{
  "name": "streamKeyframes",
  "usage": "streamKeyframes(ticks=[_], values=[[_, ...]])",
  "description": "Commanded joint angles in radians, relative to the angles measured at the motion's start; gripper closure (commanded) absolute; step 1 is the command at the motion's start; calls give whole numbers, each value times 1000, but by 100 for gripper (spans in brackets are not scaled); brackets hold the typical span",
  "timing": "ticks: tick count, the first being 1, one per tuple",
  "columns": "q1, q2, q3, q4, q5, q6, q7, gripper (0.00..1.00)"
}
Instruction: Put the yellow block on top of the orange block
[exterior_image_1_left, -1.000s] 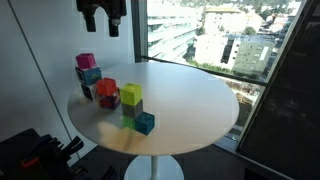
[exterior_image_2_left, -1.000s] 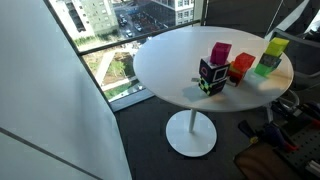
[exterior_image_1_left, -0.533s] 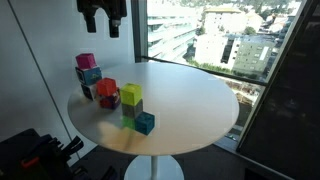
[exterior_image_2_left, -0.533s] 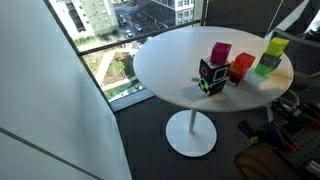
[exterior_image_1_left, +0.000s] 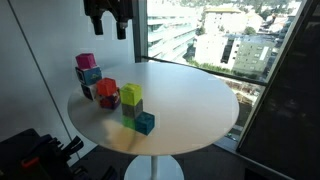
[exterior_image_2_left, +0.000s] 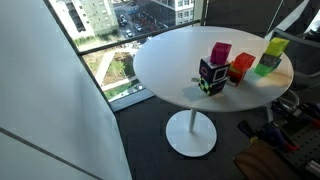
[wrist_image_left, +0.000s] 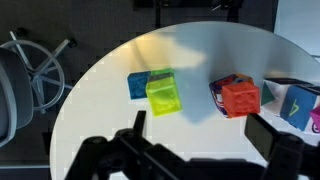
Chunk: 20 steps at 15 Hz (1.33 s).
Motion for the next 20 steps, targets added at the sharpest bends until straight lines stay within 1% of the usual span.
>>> streamKeyframes(ticks=[1,5,9,11,16,20], values=[[-6,20,-5,12,-36,33,-5,0],[-19,26,-18,2,-64,60,-5,0],[-19,21,-40,-15,-47,81,-27,0],[-11,19,-55,-25,-27,89,-58,0],[3,25,-85,-38,-10,116,-187,0],[13,32,-92,-39,-16,124,-267,0]])
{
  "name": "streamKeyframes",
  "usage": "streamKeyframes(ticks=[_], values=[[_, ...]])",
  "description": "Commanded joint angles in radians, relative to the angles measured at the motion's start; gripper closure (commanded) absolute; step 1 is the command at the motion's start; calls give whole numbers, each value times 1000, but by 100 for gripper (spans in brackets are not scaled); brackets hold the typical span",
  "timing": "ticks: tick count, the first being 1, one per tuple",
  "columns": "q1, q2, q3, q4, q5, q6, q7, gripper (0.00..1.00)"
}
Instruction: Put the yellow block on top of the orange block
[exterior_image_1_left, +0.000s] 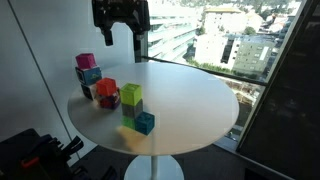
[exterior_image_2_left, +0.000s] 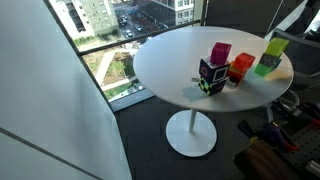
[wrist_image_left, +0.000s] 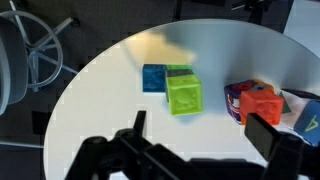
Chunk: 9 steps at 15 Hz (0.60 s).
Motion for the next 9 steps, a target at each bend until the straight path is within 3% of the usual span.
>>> streamKeyframes(ticks=[1,9], values=[[15,5,-12,3,5,13,-69,0],[5,4,-3,1,0,-1,-34,0]])
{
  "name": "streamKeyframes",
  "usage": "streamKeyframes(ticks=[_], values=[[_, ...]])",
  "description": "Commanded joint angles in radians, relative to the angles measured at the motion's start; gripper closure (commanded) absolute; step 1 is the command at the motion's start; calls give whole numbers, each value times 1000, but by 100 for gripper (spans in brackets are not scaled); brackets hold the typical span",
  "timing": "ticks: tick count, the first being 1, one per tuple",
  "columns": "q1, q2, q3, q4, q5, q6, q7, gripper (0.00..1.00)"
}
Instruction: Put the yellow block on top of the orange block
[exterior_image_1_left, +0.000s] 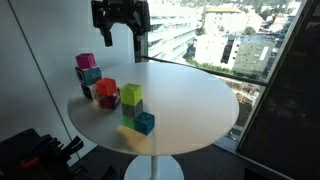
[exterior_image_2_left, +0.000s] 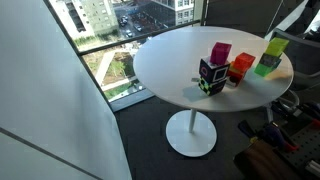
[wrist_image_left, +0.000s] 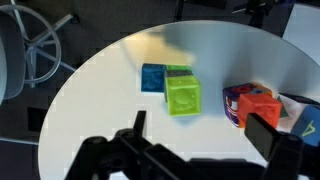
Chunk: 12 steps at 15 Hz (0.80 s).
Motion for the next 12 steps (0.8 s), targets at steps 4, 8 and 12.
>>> streamKeyframes(ticks=[4,8,12], values=[[2,3,1,-5,-7,12,2,0],[2,9,17,-34,-32,77,14,0],[-1,23,36,-63,-50,138,40,0]])
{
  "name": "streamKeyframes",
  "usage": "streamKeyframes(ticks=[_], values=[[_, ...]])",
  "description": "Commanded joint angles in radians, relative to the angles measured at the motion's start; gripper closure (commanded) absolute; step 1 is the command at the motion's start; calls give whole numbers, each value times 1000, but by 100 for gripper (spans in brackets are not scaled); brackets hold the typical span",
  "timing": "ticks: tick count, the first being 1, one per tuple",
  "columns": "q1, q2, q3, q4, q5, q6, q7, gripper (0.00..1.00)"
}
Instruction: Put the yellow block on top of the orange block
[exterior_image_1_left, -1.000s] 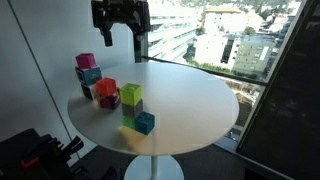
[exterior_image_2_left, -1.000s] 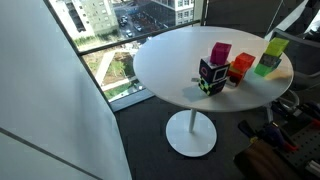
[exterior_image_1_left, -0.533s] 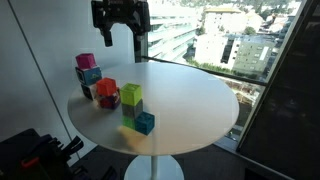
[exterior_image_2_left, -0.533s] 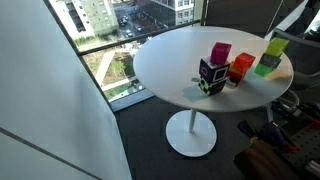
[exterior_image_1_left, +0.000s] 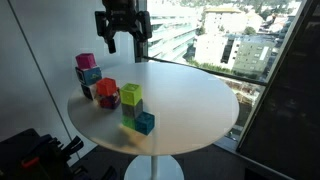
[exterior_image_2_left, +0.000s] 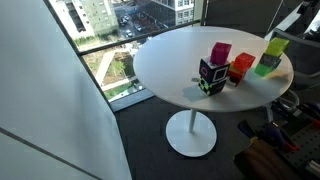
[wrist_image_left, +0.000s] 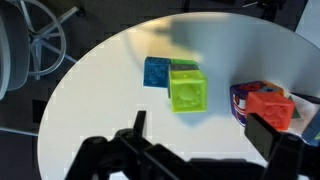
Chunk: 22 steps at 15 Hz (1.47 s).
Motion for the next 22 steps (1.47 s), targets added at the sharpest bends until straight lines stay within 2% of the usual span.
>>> streamKeyframes(ticks=[1,12,22], values=[[-3,7,21,-27,-41,58,46,0],[-21,77,44,-76,-85,160,218,0],[-18,121,43,-92,-72,183,264,0]])
